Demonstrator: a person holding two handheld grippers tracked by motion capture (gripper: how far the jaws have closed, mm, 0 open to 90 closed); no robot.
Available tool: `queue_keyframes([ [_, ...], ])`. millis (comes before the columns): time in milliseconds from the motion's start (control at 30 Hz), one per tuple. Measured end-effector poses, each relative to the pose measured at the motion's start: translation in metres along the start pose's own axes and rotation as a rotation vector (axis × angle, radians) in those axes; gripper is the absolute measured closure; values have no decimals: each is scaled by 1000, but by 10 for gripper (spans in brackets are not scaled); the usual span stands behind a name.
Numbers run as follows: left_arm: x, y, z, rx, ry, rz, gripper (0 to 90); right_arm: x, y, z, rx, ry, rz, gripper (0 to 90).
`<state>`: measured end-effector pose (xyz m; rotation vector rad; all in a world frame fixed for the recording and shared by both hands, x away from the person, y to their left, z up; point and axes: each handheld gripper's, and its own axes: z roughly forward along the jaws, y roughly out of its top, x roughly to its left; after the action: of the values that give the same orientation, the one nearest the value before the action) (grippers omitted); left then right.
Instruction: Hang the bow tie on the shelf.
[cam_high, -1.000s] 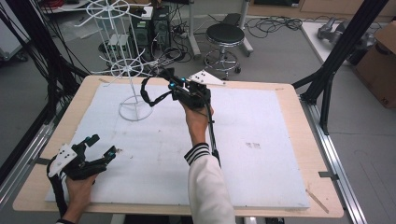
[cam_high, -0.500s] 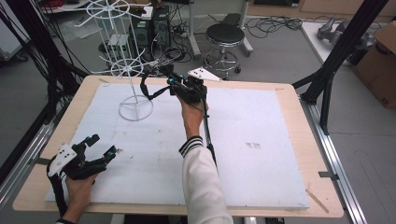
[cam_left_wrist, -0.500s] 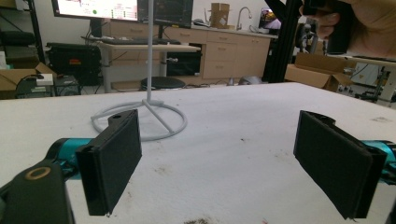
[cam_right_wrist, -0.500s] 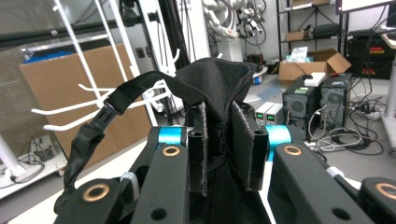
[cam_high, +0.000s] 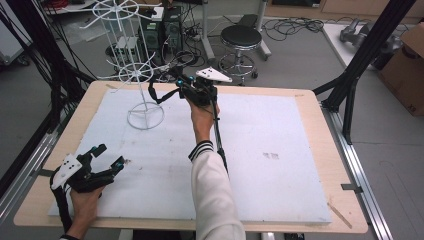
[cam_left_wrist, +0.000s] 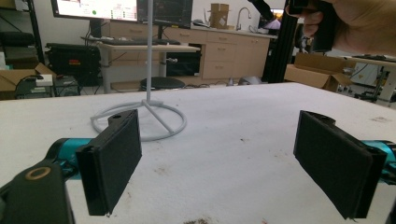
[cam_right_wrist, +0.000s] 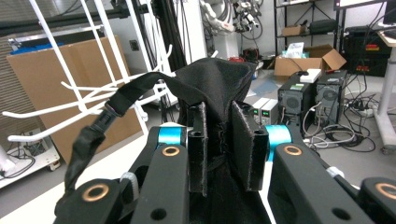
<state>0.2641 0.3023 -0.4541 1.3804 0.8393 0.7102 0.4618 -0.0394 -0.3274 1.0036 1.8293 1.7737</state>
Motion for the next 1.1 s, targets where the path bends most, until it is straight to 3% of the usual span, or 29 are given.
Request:
queue_keyframes([
  [233, 0, 0, 0, 2, -2, 2, 155, -1, -6, 7, 19, 11, 16, 763],
  [933, 0, 0, -1, 0, -8, 6, 154, 6, -19, 21, 135, 13, -51, 741],
  [1000, 0, 0, -1, 0, -8, 4, 154, 6, -19, 21, 142, 18, -48, 711],
  [1100, 0, 0, -1, -1, -8, 4, 154, 7, -19, 21, 150, 2, -57, 566],
])
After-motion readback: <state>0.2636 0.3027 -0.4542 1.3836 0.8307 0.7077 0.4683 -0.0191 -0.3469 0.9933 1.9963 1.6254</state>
